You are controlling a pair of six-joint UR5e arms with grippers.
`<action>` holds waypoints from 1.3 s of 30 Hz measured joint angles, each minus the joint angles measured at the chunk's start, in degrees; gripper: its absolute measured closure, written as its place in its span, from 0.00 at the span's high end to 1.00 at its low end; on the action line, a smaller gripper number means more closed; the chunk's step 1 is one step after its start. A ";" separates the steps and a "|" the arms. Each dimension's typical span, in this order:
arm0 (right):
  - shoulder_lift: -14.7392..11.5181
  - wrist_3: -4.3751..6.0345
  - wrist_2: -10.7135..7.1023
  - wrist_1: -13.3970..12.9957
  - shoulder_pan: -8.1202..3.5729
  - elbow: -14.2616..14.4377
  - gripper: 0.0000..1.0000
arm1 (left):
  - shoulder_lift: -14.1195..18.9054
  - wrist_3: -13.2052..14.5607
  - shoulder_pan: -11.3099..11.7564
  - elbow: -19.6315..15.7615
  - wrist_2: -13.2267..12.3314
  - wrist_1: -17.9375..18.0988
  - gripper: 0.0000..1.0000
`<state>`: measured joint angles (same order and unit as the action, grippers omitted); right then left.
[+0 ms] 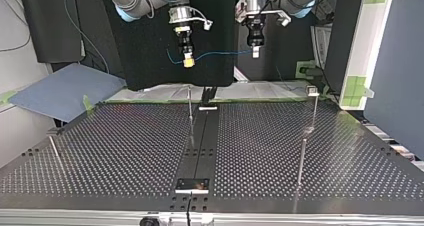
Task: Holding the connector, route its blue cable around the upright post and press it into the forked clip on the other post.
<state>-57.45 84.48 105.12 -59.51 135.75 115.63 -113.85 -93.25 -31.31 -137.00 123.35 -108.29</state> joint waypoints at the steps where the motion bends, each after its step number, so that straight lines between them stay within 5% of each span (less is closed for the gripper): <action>1: 0.00 0.00 0.00 0.00 0.00 0.00 0.00 | 0.00 0.00 0.00 0.00 0.00 0.00 0.00; 8: 0.70 0.69 0.44 0.73 0.71 -0.71 0.00 | -1.12 -0.20 0.28 -0.75 -0.20 1.14 0.00; 21: 6.97 1.58 0.70 2.28 5.90 -5.97 0.00 | -5.23 -0.26 0.35 -1.14 -0.26 6.75 0.00; 32: 8.36 1.62 0.77 2.52 5.93 -6.48 0.00 | -5.34 -0.37 0.37 -1.11 -0.20 6.92 0.00; 39: 5.81 3.97 2.60 5.39 5.24 -9.34 0.00 | -2.54 -3.17 0.04 -0.25 -0.54 4.31 0.00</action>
<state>-51.64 88.46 107.72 -54.13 140.99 106.29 -116.39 -96.42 -31.27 -137.25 122.81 -103.98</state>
